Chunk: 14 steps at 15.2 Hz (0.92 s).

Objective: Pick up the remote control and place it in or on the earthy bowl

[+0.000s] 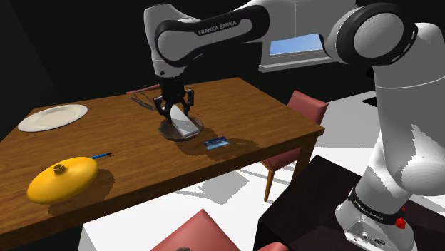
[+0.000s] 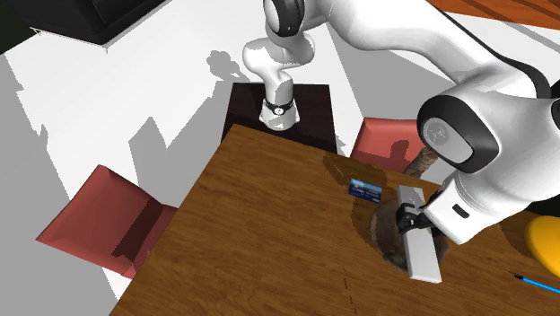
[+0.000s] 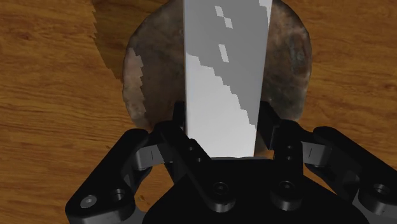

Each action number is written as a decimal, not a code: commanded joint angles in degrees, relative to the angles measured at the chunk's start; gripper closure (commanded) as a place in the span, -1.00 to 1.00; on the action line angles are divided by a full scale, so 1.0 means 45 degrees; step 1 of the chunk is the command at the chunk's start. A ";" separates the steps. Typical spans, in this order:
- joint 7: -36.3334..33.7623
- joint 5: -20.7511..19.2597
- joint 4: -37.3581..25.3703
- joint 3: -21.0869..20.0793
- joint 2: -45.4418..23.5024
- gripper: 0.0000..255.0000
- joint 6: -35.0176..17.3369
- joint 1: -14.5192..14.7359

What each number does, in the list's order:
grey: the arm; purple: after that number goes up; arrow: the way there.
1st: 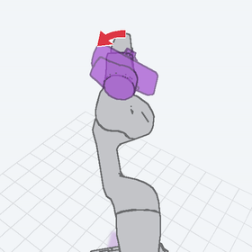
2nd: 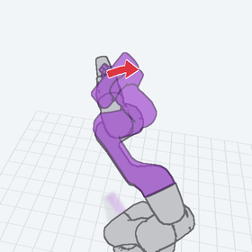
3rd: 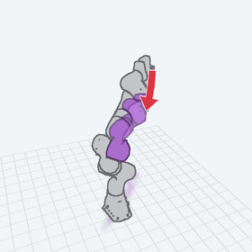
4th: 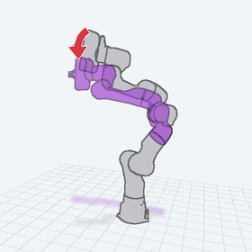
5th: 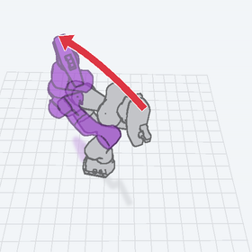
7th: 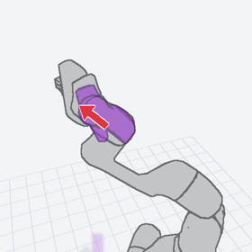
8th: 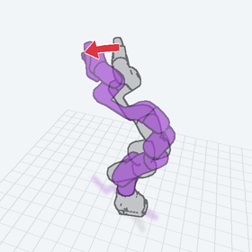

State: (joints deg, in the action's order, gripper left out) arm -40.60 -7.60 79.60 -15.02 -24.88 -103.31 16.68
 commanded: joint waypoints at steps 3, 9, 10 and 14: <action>-0.0030 -0.0021 0.0512 0.0013 -0.0034 1.00 -0.0553 -0.0028; -0.0030 -0.0022 0.0507 0.0013 -0.0038 1.00 -0.0551 -0.0027; -0.0030 -0.0022 0.0507 0.0013 -0.0038 1.00 -0.0551 -0.0027; -0.0020 -0.0022 0.0501 0.0016 -0.0039 -1.00 -0.0548 -0.0033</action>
State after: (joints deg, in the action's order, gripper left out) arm -40.70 -7.70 81.86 -14.95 -25.05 -105.78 16.54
